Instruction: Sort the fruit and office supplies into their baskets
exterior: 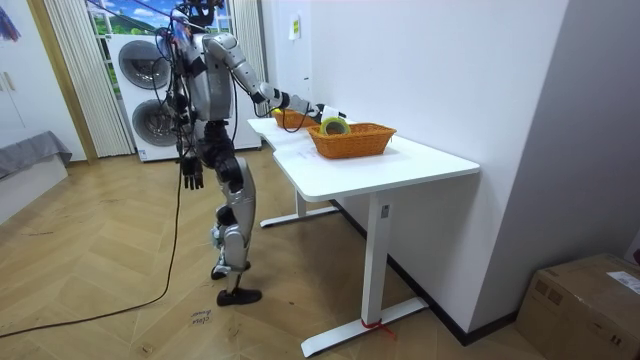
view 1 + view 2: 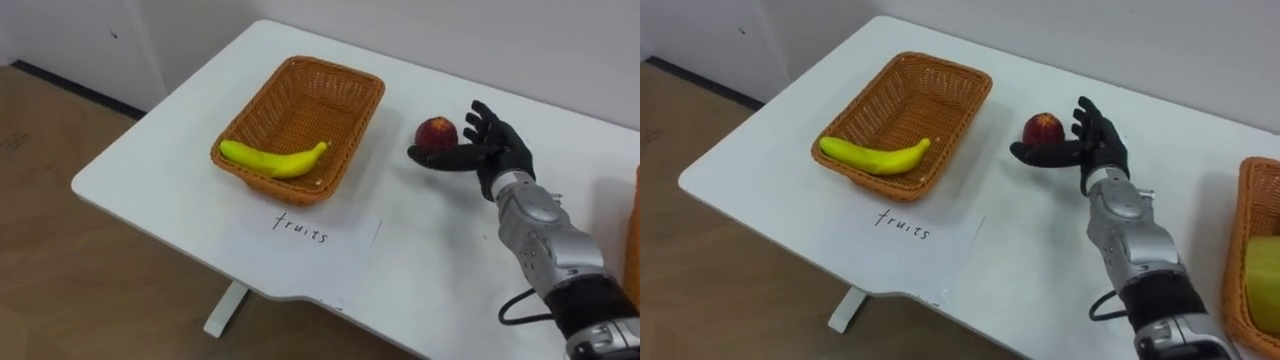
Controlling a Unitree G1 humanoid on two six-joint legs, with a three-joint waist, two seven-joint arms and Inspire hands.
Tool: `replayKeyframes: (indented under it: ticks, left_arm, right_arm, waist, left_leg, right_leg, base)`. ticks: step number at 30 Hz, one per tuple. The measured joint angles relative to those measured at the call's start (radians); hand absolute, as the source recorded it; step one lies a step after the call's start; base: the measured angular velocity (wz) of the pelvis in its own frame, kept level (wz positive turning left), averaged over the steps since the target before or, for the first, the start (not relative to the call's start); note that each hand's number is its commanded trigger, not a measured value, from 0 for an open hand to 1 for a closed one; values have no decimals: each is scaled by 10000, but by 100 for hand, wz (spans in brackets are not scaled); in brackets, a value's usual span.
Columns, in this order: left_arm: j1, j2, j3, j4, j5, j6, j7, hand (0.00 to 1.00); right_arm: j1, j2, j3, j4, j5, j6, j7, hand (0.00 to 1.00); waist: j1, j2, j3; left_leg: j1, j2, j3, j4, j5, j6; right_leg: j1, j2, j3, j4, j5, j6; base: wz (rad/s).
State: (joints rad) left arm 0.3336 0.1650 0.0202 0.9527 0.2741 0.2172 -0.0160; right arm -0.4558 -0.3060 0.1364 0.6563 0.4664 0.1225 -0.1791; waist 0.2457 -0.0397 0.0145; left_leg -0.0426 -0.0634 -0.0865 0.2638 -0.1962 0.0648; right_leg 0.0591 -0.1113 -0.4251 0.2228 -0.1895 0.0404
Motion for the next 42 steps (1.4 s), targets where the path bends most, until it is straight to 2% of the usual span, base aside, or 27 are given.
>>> replayKeyframes:
  ticks: [8,12,17,22,27,33,36,37,38,42]
  left_arm:
    - [-56,7,-160,161,-75,-60,64,0]
    - [-139,12,-178,189,-98,-54,67,0]
    - [-532,33,-385,229,-102,-87,55,0]
    - [-622,51,-769,315,-280,-89,52,0]
    - [-755,49,-806,551,-314,-185,41,0]
    - [-1132,58,-808,874,-641,-510,66,0]
    - [-1279,57,-808,879,-691,-564,37,0]
    - [-1396,86,-865,887,-700,-568,48,0]
    - [-1492,136,-1002,896,-705,-571,58,0]
    - [-1662,153,-1175,906,-707,-588,65,0]
  right_arm:
    - [-26,-112,-10,173,22,-240,-29,0]
    - [-424,-120,-9,787,367,-352,-48,0]
    - [-1296,-152,-10,1709,220,-420,-21,0]
    - [-1466,-162,-10,1945,217,-598,-22,0]
    - [-1507,-202,-9,1944,-26,-694,46,0]
    - [-1520,-260,-7,1972,-134,-793,45,0]
    - [-1783,-315,-5,2103,-485,-797,33,0]
    - [-2035,-366,40,2344,-608,-798,-27,0]
    - [-2283,-405,159,2629,-641,-800,-75,0]
    - [-2527,-497,382,2866,-890,-801,-191,0]
  waist:
    - [28,106,44]
    - [59,94,16]
    - [43,75,-2]
    - [47,55,-5]
    - [66,39,6]
    - [86,-54,67]
    - [93,-58,72]
    - [105,-71,94]
    - [128,-88,148]
    - [264,-189,203]
  left_leg:
    - [-183,4,10,63,-9,5]
    - [-285,30,55,77,-6,4]
    - [-759,81,180,287,6,5]
    - [-947,143,261,341,5,3]
    - [-1082,169,307,381,9,-5]
    - [-1251,157,268,480,7,-4]
    - [-1520,169,270,605,8,-4]
    - [-1624,172,279,657,12,-7]
    - [-1658,178,291,687,15,-9]
    - [-1818,188,306,762,14,-9]
  right_leg:
    - [-104,4,-10,17,14,0]
    - [-299,-8,84,157,18,-8]
    - [-735,40,146,193,134,-83]
    - [-936,73,169,198,186,-120]
    - [-1139,64,266,353,188,-126]
    - [-1236,69,286,371,190,-129]
    - [-1515,73,382,463,197,-141]
    - [-1671,67,413,551,202,-150]
    - [-1699,70,423,554,212,-165]
    - [-1854,74,439,602,225,-186]
  base:
    - [0]
    - [-6]
    - [-6]
    - [-6]
    - [-2]
    - [2]
    - [-5]
    - [-5]
    - [-3]
    - [0]
